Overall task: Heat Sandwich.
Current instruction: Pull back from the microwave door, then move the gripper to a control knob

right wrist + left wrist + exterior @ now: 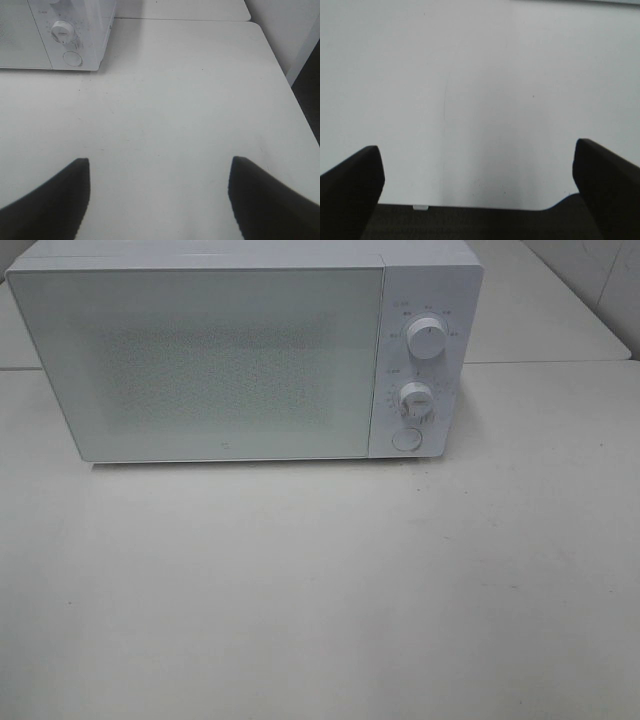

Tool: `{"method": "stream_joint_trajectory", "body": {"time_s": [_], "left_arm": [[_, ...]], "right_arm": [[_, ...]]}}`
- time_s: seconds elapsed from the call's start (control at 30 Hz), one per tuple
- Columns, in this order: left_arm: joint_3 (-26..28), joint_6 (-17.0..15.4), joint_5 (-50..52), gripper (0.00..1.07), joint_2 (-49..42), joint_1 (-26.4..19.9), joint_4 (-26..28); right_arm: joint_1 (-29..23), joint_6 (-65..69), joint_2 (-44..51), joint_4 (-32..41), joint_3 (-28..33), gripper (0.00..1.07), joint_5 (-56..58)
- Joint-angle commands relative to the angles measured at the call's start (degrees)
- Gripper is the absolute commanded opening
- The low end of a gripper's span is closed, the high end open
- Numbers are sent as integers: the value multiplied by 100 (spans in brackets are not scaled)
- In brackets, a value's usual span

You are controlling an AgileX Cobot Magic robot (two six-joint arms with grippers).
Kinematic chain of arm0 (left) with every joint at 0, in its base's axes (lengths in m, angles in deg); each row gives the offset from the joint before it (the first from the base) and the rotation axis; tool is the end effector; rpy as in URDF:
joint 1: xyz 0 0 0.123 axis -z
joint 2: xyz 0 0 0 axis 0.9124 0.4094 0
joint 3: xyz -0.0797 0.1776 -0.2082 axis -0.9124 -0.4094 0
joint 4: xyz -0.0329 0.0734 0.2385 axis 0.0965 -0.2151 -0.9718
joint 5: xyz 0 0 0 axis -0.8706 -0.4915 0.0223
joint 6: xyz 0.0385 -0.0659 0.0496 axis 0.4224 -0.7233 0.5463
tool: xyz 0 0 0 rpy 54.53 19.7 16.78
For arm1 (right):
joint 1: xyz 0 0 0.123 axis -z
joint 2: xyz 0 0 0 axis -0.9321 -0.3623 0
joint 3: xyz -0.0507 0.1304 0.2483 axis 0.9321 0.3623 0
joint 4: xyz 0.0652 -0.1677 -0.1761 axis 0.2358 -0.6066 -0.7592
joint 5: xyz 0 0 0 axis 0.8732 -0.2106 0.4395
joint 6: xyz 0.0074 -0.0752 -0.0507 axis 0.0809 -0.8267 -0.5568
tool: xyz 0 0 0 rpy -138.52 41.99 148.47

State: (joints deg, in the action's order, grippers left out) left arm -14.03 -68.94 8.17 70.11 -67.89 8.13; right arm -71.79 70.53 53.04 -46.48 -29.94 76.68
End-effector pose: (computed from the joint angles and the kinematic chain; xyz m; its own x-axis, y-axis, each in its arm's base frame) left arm 0.0338 -0.0025 0.2777 -0.6777 -0.0662 -0.7323 -0.0337 0.9977 -0.0589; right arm -0.0023 -0.0055 0.2811 -0.4006 -0.0200 -0.9160 0.0014 0.9997 -0.0225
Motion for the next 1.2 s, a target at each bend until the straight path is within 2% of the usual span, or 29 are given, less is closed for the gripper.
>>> {"method": "stream_joint_trajectory", "body": {"time_s": [0.03, 0.4, 1.2], "left_arm": [[-29, 29, 92, 98, -533, -17, -11], [-29, 29, 97, 98, -1742, -17, -17], [-29, 29, 97, 98, -1702, 6, -23]], "right_arm": [[40, 40, 166, 17, -6, 74, -29], [40, 40, 166, 17, -6, 74, -29], [40, 40, 160, 17, -6, 74, -29]]}}
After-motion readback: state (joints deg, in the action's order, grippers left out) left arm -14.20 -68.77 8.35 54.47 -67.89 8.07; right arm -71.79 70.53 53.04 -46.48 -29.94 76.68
